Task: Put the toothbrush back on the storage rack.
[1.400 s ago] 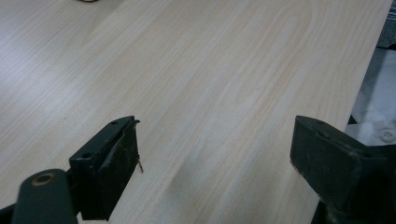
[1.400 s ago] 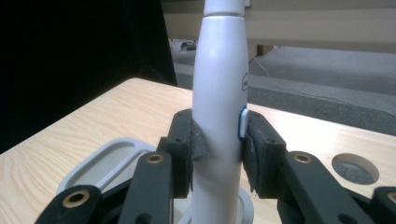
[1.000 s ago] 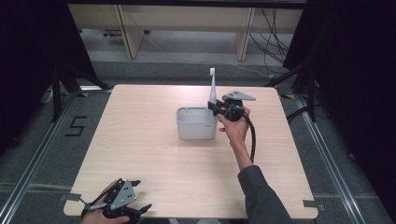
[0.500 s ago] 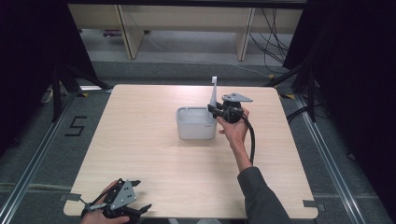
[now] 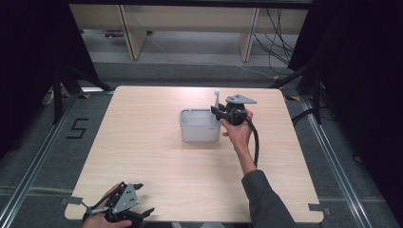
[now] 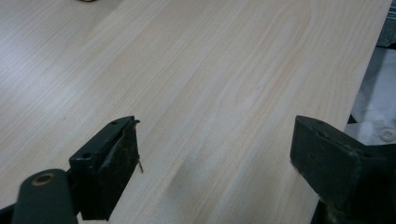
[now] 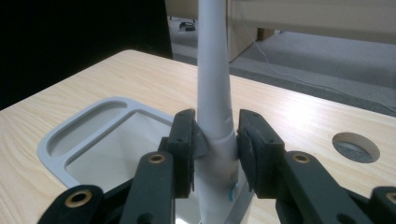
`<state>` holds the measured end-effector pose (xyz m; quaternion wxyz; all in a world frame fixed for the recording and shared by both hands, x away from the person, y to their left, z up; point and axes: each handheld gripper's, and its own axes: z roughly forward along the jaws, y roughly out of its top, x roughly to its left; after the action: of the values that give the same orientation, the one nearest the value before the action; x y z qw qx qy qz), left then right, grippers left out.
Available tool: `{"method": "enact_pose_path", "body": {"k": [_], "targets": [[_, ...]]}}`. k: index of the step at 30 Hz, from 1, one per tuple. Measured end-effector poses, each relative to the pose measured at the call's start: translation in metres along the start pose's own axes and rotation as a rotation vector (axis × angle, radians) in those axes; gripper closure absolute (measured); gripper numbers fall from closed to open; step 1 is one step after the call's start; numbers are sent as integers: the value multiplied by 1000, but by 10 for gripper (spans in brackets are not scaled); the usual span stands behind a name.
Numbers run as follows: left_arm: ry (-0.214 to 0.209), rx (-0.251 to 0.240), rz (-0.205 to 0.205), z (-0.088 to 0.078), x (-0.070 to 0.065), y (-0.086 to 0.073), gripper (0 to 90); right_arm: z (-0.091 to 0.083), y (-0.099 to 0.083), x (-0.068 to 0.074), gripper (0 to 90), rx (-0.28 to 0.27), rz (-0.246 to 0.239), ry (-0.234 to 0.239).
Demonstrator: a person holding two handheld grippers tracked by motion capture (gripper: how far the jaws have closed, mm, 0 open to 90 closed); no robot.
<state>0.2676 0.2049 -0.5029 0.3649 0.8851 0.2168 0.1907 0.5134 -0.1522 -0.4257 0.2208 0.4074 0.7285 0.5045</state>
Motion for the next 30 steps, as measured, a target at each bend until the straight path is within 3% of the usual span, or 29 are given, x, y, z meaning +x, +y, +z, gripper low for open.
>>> {"method": "enact_pose_path", "body": {"k": [7,10,17,18,19,20,22,26,29,30], "targets": [[-2,0,-2,0,0,0,148,0,-1,1,587,23,18,15],[-5,-3,3,0,0,0,148,-2,0,0,525,8,-3,-4],[2,-4,6,0,0,0,148,-7,1,4,464,12,6,2],[1,-5,5,0,0,0,148,-8,1,4,462,9,10,7],[2,-6,5,0,0,0,148,-9,2,3,459,5,-17,11],[6,-8,23,1,2,0,148,-11,1,3,454,4,-8,5],[7,-1,2,0,0,0,148,-13,2,4,443,13,0,19],[3,-7,3,0,1,0,148,-17,2,3,434,10,-5,23],[15,0,17,0,2,0,148,-22,2,5,426,21,19,20],[2,-6,1,0,1,0,148,-22,2,4,424,4,-2,26]]}}
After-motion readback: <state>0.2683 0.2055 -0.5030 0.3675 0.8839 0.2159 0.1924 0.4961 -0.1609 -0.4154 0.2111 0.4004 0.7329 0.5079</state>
